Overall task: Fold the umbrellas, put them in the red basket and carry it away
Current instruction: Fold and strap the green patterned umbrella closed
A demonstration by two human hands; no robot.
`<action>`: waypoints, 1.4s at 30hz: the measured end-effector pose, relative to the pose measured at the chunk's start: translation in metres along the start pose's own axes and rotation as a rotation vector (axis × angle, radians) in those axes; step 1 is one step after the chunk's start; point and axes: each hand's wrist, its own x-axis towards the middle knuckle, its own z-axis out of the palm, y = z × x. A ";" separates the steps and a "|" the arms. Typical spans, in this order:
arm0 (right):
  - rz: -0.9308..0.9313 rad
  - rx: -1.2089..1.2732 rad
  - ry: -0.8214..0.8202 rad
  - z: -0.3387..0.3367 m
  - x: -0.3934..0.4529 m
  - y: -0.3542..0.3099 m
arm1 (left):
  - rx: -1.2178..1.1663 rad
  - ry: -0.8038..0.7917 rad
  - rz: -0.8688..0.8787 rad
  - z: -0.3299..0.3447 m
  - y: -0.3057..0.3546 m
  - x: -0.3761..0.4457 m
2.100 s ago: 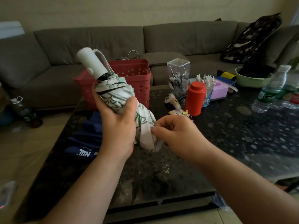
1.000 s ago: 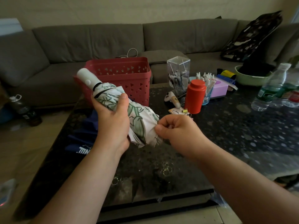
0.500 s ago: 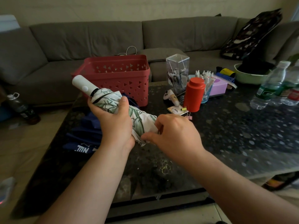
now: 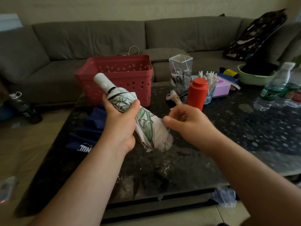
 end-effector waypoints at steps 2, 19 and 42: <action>0.035 0.066 -0.047 -0.003 0.002 0.002 | -0.004 -0.054 -0.047 0.001 0.001 -0.003; 0.380 1.182 -0.810 0.032 -0.008 0.010 | 0.055 -0.356 0.105 -0.006 -0.002 -0.019; -0.010 0.005 -0.105 0.067 -0.005 0.012 | 0.092 -0.067 0.271 0.008 -0.018 -0.016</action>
